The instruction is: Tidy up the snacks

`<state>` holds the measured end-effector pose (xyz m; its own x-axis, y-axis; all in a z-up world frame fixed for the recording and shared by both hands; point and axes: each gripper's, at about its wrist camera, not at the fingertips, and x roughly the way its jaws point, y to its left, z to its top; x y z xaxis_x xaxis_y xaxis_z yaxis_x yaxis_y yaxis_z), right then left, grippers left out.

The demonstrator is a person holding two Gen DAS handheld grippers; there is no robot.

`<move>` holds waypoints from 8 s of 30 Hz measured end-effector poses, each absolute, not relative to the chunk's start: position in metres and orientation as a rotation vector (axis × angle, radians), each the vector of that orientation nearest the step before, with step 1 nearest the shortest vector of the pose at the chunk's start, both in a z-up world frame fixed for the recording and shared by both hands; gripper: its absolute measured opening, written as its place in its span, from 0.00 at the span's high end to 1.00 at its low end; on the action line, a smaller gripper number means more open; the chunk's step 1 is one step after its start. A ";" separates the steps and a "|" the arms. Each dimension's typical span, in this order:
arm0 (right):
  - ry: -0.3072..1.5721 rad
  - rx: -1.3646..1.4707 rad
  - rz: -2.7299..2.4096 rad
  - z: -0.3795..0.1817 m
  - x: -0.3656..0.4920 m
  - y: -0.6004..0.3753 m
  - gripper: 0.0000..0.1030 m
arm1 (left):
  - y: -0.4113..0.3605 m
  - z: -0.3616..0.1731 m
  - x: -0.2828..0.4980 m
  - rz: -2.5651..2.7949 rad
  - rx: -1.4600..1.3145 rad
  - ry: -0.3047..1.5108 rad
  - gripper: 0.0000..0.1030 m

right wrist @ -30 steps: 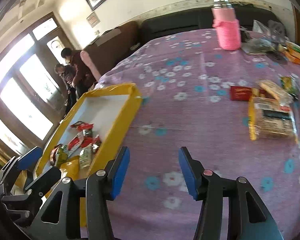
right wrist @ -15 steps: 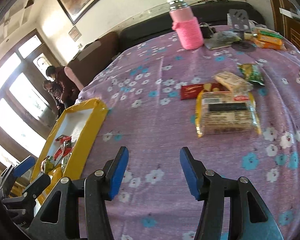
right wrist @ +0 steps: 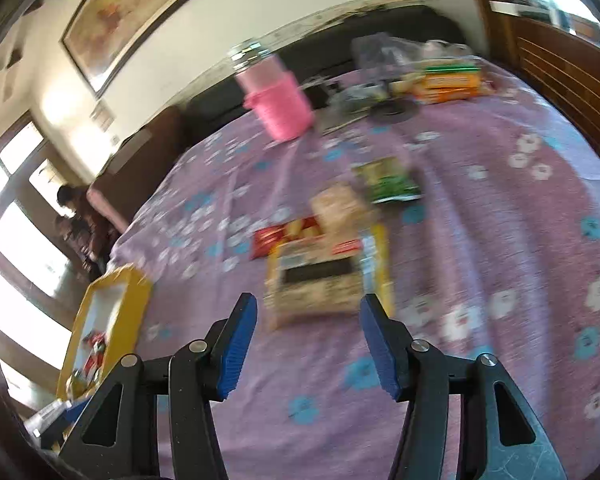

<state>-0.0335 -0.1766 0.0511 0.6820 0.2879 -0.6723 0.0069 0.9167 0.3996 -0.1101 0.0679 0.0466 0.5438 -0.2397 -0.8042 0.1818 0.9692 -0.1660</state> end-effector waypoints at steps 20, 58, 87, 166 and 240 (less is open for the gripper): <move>1.054 0.553 0.677 0.016 0.006 -0.141 0.45 | 0.063 0.016 -0.105 -0.297 -0.093 1.009 0.24; 0.853 0.436 0.217 0.070 0.004 -0.176 0.48 | 0.077 0.014 -0.108 -0.397 -0.219 0.946 0.09; 0.954 0.196 -0.055 0.021 -0.002 -0.157 0.66 | 0.068 0.015 -0.106 -0.415 -0.193 0.954 0.00; 0.975 0.003 0.567 0.082 -0.017 0.148 0.67 | 0.355 0.061 -0.066 0.118 -0.301 0.901 0.33; 0.956 -0.019 0.083 0.017 0.101 -0.066 0.66 | 0.124 0.061 -0.130 -0.171 -0.052 0.948 0.19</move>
<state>0.1008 -0.0659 0.0170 0.5743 0.0621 -0.8163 -0.0788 0.9967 0.0204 -0.1296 0.1240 0.0613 0.5708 -0.1683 -0.8037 0.1223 0.9853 -0.1195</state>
